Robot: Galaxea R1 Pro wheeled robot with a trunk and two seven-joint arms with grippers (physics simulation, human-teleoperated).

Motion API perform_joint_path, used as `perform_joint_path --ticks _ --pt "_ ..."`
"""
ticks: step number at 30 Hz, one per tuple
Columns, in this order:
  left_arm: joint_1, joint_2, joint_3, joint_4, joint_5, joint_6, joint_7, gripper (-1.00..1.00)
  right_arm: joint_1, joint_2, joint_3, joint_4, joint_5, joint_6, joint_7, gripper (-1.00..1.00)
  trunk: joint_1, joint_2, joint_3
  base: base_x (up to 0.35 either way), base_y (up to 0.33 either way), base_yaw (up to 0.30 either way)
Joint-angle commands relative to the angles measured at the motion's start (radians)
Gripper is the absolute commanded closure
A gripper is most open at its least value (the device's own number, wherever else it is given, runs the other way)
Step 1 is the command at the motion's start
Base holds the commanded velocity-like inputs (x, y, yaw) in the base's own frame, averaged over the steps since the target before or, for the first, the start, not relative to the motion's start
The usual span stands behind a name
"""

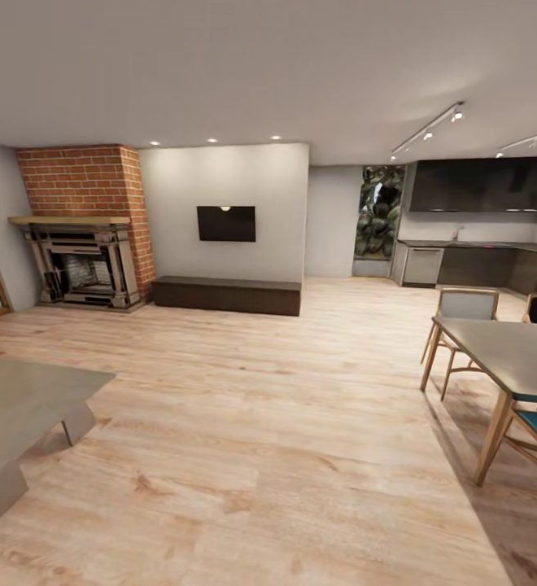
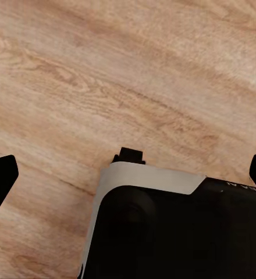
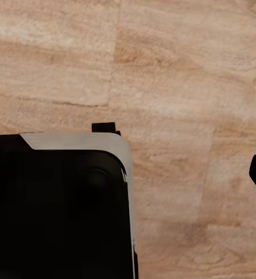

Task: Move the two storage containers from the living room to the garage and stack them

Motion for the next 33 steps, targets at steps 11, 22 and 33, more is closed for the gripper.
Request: perform_joint_path --ticks 11,22,33 --pt "-0.001 -0.001 0.0 0.0 0.004 -0.002 -0.001 -1.0 -0.001 0.001 0.004 0.003 -0.011 -0.006 0.002 -1.0 0.001 -0.001 -0.001 0.322 0.0 0.0" --pt "-0.001 -0.002 0.0 0.001 0.002 -0.002 -0.001 -1.0 -0.001 0.002 0.004 0.003 -0.012 -0.01 0.001 -1.0 0.001 -0.001 -0.001 0.322 0.0 0.0" --pt "-0.001 -0.002 0.0 0.001 0.002 -0.002 -0.001 -1.0 -0.001 0.001 0.004 0.003 -0.009 -0.009 0.004 -1.0 0.001 -0.001 -0.001 0.322 0.0 0.0"
